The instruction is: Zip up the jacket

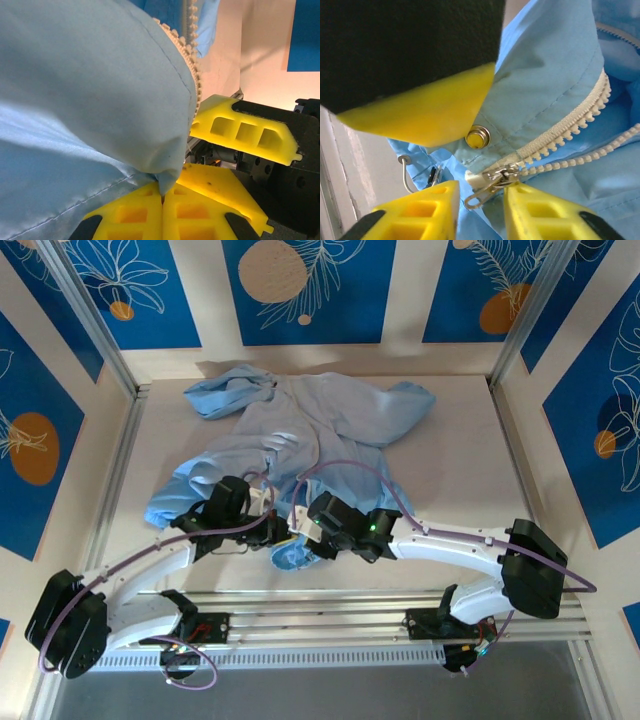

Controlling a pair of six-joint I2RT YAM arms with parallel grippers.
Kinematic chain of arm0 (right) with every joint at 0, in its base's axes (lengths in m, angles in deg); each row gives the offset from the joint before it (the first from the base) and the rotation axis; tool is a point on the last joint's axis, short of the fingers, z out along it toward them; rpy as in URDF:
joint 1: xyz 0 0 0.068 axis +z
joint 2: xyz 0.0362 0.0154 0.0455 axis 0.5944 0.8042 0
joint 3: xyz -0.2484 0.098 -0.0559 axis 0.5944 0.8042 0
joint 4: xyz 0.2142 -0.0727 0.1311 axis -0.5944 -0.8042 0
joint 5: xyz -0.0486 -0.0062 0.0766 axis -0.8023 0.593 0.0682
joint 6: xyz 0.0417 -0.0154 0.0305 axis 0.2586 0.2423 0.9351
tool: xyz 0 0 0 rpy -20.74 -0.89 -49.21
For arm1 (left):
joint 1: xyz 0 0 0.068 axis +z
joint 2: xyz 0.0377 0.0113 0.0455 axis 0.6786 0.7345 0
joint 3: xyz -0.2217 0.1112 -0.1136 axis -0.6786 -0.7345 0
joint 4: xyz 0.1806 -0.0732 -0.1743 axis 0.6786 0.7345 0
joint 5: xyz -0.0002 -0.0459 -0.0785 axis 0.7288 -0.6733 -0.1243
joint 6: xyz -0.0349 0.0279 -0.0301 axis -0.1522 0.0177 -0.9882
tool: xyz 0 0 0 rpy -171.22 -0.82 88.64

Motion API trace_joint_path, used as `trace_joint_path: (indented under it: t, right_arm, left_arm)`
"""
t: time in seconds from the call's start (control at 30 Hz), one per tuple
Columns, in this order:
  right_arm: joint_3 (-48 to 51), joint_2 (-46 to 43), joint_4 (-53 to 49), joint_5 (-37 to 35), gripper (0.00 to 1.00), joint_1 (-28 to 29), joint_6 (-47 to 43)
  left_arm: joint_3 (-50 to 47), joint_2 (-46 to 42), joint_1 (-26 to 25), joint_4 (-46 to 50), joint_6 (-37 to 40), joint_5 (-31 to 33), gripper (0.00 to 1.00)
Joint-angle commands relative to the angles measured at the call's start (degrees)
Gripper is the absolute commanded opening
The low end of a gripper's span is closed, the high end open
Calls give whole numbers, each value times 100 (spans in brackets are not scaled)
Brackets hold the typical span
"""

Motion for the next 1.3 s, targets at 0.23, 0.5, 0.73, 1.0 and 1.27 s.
trace_joint_path:
  t: [0.23, 0.5, 0.73, 1.0, 1.27]
  right_arm:
    - [52, -216, 39, 12, 17, -92, -27]
    - [62, -241, 92, 61, 15, -124, 22]
    - [43, -67, 97, 54, 20, -125, -31]
    - [-1, 137, 145, 69, 21, -123, -191]
    - [42, 303, 244, 78, 7, -43, -233]
  left_arm:
    - [-14, -101, 60, -118, 46, -109, 0]
    - [-54, -64, 60, -83, 64, -133, 0]
    - [-78, -99, 60, -57, 47, -148, 0]
    - [-138, -108, 51, 0, -10, -134, 0]
    - [-78, -66, 1, 607, -92, 37, 0]
